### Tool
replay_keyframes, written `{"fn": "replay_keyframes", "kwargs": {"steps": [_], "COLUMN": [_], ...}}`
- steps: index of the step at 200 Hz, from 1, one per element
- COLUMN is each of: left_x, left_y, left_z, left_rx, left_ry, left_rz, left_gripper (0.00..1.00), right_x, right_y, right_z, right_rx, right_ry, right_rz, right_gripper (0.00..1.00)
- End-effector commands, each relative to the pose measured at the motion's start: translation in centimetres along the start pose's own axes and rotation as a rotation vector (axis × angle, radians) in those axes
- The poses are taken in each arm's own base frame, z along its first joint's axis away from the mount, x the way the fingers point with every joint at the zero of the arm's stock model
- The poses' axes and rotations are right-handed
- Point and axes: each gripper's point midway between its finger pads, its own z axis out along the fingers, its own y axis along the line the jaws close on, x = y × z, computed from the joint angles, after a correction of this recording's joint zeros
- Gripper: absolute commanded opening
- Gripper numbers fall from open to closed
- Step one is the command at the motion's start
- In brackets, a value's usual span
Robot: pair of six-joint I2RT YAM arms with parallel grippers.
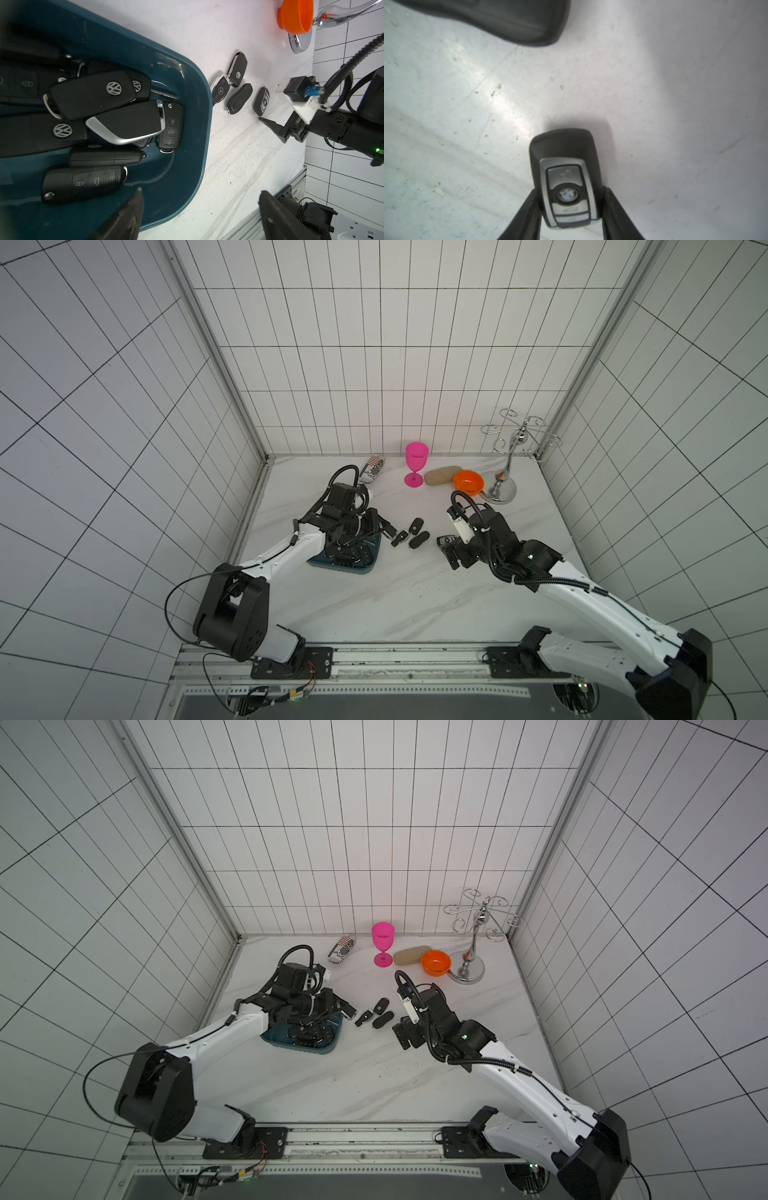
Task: Place the car key into the storage box
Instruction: Place the car key in the storage box.
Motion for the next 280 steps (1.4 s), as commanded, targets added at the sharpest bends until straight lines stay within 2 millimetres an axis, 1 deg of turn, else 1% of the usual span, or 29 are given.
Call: {"fn": "replay_keyframes", "kwargs": {"steps": [1, 19, 38, 59, 63, 71, 92, 102, 119, 126, 137, 151, 159, 184, 191, 196, 202, 222, 248, 263, 280], "left_x": [0.0, 0.6, 1.4, 2.2, 2.4, 2.6, 2.8, 2.7, 2.6, 2.5, 2.6, 2.8, 2.9, 3.1, 3.2, 3.2, 3.1, 3.2, 3.3, 3.3, 3.3], "left_y": [5.2, 7.4, 9.2, 10.4, 10.5, 10.8, 11.4, 11.5, 11.7, 11.8, 11.9, 11.9, 11.9, 11.8, 11.9, 11.9, 11.8, 11.6, 11.2, 10.9, 10.4], "left_z": [-3.3, -4.3, -4.6, -4.1, -3.9, -3.5, -2.6, -2.4, -2.0, -1.8, -1.5, -1.2, -1.1, -1.0, -1.1, -1.1, -1.1, -1.2, -1.4, -1.7, -2.0], "left_rx": [-0.302, -0.378, -0.415, -0.421, -0.42, -0.418, -0.408, -0.407, -0.408, -0.406, -0.405, -0.392, -0.387, -0.379, -0.381, -0.38, -0.377, -0.368, -0.355, -0.349, -0.335], "left_ry": [-0.048, -0.039, -0.03, -0.019, -0.013, -0.003, 0.01, 0.009, 0.015, 0.021, 0.036, 0.054, 0.059, 0.063, 0.064, 0.064, 0.061, 0.06, 0.058, 0.055, 0.051], "left_rz": [0.016, -0.022, -0.059, -0.088, -0.094, -0.104, -0.121, -0.121, -0.122, -0.12, -0.119, -0.117, -0.116, -0.112, -0.111, -0.111, -0.108, -0.107, -0.102, -0.097, -0.094], "left_gripper": [0.0, 0.0, 0.0, 0.0, 0.0, 0.0, 0.0, 0.0, 0.04, 0.07, 0.19, 0.25, 0.32, 0.47, 0.49, 0.5, 0.52, 0.6, 0.72, 0.75, 0.78], "right_x": [2.5, 3.5, 4.0, 4.7, 4.5, 5.2, 5.0, 4.6, 4.1, 3.9, 3.8, 3.8, 3.8, 3.7, 3.7, 3.2, 3.3, 3.6, 4.0, 4.5, 4.7], "right_y": [-2.6, -3.7, -4.5, -5.7, -5.8, -6.0, -5.7, -4.8, -3.4, -3.4, -3.5, -3.8, -3.7, -2.9, -2.3, -1.7, -1.3, -1.0, -1.8, -2.7, -2.7], "right_z": [1.0, 1.6, 2.2, 3.1, 3.4, 3.8, 5.3, 6.0, 7.2, 7.6, 8.1, 8.8, 9.2, 10.3, 10.5, 11.0, 11.3, 12.0, 12.6, 12.6, 12.5], "right_rx": [0.148, 0.225, 0.285, 0.365, 0.381, 0.405, 0.407, 0.356, 0.253, 0.239, 0.23, 0.235, 0.229, 0.198, 0.171, 0.14, 0.122, 0.118, 0.176, 0.218, 0.181], "right_ry": [0.081, 0.147, 0.198, 0.317, 0.334, 0.409, 0.472, 0.461, 0.452, 0.453, 0.473, 0.491, 0.495, 0.478, 0.476, 0.447, 0.435, 0.422, 0.432, 0.451, 0.469], "right_rz": [0.029, -0.002, -0.014, -0.016, -0.02, -0.046, -0.06, -0.046, 0.011, 0.046, 0.094, 0.146, 0.184, 0.341, 0.38, 0.417, 0.458, 0.548, 0.565, 0.563, 0.53], "right_gripper": [0.99, 0.99, 0.99, 0.99, 0.99, 0.99, 0.99, 0.99, 0.98, 0.98, 0.99, 0.99, 0.99, 0.99, 0.99, 0.99, 0.99, 0.99, 0.99, 0.99, 0.99]}}
